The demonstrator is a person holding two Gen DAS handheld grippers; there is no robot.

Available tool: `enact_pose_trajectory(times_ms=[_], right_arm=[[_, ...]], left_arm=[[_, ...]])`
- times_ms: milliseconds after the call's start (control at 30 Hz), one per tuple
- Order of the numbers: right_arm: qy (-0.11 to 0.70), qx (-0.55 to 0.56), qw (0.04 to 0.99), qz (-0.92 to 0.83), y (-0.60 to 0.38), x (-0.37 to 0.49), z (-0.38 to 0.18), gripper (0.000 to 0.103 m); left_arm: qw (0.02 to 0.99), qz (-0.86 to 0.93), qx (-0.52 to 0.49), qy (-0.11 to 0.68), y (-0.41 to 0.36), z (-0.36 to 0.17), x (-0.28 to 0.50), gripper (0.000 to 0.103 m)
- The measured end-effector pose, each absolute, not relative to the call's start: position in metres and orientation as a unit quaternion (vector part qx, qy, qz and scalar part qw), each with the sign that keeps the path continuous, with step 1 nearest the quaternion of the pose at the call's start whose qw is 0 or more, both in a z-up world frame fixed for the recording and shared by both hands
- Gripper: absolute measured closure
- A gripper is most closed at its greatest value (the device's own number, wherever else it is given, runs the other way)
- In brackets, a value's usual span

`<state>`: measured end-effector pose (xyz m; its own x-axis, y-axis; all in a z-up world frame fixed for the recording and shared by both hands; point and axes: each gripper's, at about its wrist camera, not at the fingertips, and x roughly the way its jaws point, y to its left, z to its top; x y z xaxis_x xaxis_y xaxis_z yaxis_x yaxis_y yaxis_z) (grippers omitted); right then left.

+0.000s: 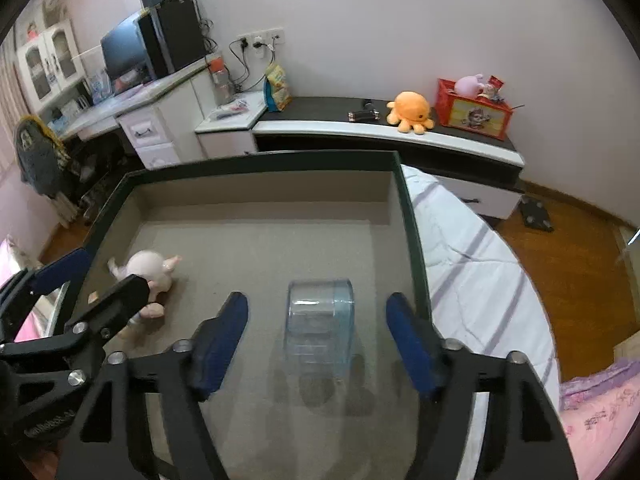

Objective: Organize rigid objects
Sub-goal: 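Open the left tool to drop the doll while the right tool releases the cylinder in the box, then reach the left tool to the pink block figure while the right tool reaches the white fan part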

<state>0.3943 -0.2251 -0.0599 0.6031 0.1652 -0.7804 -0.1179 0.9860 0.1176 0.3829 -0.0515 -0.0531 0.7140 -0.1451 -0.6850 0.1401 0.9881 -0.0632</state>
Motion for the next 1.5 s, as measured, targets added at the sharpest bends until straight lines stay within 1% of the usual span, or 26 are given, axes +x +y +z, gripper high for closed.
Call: enact_pose_trajectory(times_ms=[67,100,133,400,767,867,1133,1500], right_arm=[[0.429,0.032,0.9,0.075,-0.225,0.388,-0.052,0.009],[0.423,0.036,0.903,0.074,-0.226,0.384,-0.049,0.002],[0.416,0.036,0.906,0.065,-0.227,0.381,-0.045,0.0],[0.353,0.055,0.934,0.019,-0.232,0.317,-0.001,0.0],[0.291,0.055,0.955,-0.019,-0.228,0.214,0.04,0.0],[0.279,0.056,0.958,-0.023,-0.227,0.188,0.043,0.0],[0.275,0.053,0.96,-0.027,-0.231,0.139,0.037,0.0],[0.276,0.048,0.96,-0.014,-0.225,0.113,0.03,0.0]], left_arm=[[0.93,-0.077,-0.008,0.36,-0.045,-0.046,0.375,0.0],[0.931,-0.078,-0.011,0.355,-0.043,-0.042,0.371,0.0],[0.934,-0.079,-0.017,0.348,-0.04,-0.037,0.364,0.0],[0.946,-0.08,-0.03,0.312,-0.028,-0.012,0.311,0.0],[0.957,-0.06,-0.006,0.283,-0.032,0.02,0.215,0.0],[0.959,-0.039,0.005,0.279,-0.031,0.026,0.193,0.0],[0.96,-0.02,-0.006,0.279,-0.026,0.027,0.146,0.0],[0.96,-0.021,-0.011,0.28,-0.028,0.026,0.117,0.0]])
